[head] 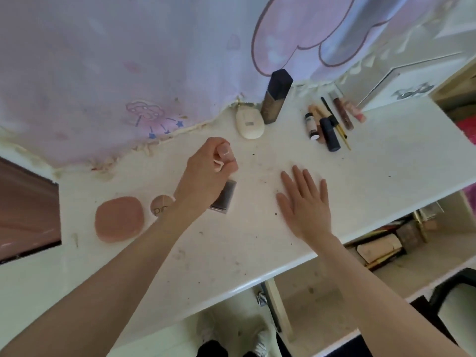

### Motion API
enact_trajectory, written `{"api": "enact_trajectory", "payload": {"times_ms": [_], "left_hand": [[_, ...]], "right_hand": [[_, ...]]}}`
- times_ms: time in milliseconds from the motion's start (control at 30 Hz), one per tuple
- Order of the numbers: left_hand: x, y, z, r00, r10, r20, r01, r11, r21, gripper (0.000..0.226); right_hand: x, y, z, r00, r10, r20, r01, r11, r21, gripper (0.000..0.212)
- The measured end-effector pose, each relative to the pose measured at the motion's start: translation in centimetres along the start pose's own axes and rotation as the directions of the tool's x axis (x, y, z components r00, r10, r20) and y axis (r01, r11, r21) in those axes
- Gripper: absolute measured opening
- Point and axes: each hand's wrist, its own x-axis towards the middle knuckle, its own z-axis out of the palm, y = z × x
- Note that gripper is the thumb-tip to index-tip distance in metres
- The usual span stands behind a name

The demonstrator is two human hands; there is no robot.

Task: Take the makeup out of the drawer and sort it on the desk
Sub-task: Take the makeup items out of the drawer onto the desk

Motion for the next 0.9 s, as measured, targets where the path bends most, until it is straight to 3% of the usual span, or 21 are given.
{"api": "enact_trajectory", "payload": {"times_ms": [167,300,433,567,700,900], "left_hand": [[3.5,2.5,7.0,0.968,0.188,0.165,-0.197,0.979,0.042,0.028],[7.6,3.9,11.9,0.98,0.107,0.166,-0.113,0.993,0.024,0.026],[10.9,4.7,15.2,0.986,-0.005,0.169,-0.002,0.999,0.04,0.036],[13.6,5.2,17.4,0.99,-0.078,0.118,0.071,0.995,0.063,0.01],[14.3,4.7,18.6,0.992,-0.089,0.09,0.079,0.991,0.106,0.041],[12.3,4.1,17.4,0.984,0.035,0.176,-0.063,0.986,0.154,0.04]], "right_hand": [[0.2,0.2,0.5,0.994,0.105,-0.012,-0.105,0.995,0.001,0.063],[0.6,0.5,0.5,0.954,0.3,0.0,-0.298,0.95,0.093,0.064],[0.5,0.4,0.4,0.961,0.278,-0.009,-0.275,0.954,0.118,0.064],[0.6,0.7,0.5,0.959,0.283,-0.002,-0.28,0.95,0.138,0.065],[0.8,0.7,0.6,0.958,0.287,-0.003,-0.283,0.948,0.148,0.064],[0.8,0.8,0.4,0.959,0.28,0.041,-0.283,0.95,0.133,0.061]]}}
